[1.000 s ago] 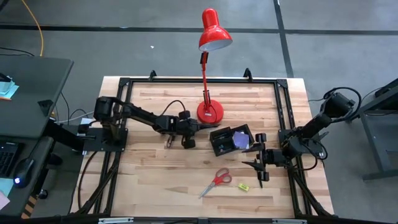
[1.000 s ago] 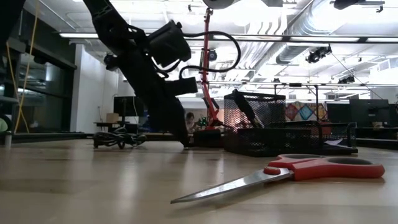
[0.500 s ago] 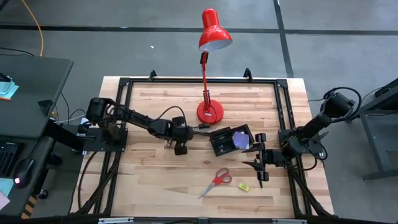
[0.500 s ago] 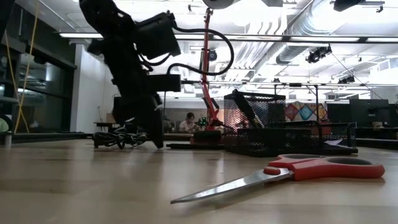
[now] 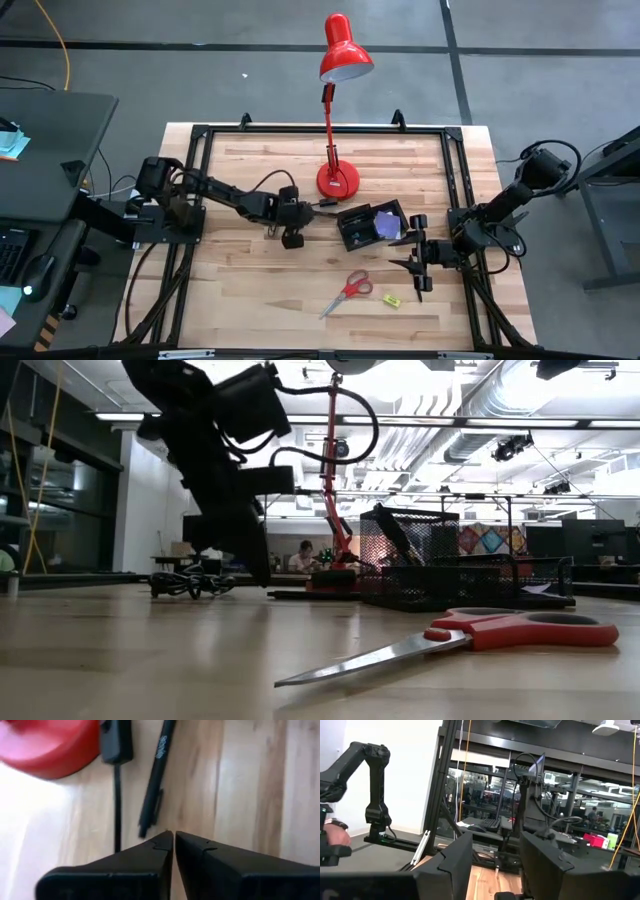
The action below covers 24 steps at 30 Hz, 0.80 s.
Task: Pick and place office supplies into organizer
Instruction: Put the black pen into the desk organizer
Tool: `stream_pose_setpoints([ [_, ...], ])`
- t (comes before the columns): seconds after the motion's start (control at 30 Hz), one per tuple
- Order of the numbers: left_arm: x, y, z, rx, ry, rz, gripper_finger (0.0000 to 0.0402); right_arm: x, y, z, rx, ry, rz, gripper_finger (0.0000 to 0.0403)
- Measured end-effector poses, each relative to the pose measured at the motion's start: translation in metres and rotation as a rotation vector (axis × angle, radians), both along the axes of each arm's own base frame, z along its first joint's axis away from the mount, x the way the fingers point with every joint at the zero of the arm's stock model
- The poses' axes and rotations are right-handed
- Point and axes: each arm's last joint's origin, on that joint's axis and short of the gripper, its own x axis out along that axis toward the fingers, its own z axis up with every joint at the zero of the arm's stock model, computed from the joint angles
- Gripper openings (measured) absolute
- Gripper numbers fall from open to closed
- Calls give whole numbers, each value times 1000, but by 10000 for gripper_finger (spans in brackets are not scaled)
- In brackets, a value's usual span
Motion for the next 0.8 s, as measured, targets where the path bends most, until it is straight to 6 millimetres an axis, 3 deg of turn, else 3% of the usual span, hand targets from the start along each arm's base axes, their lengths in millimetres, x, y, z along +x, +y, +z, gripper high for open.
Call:
stream_pose_setpoints([
  [0.13,1,17,0,-92,-27,-8,54,0,0,0,-2,2,-2,154],
  [0.43,0,39,2,-100,-57,-2,143,0,0,-1,-10,11,-4,154],
  [0.8,4,40,-10,-118,-48,-35,143,0,0,-1,-10,12,-4,154],
])
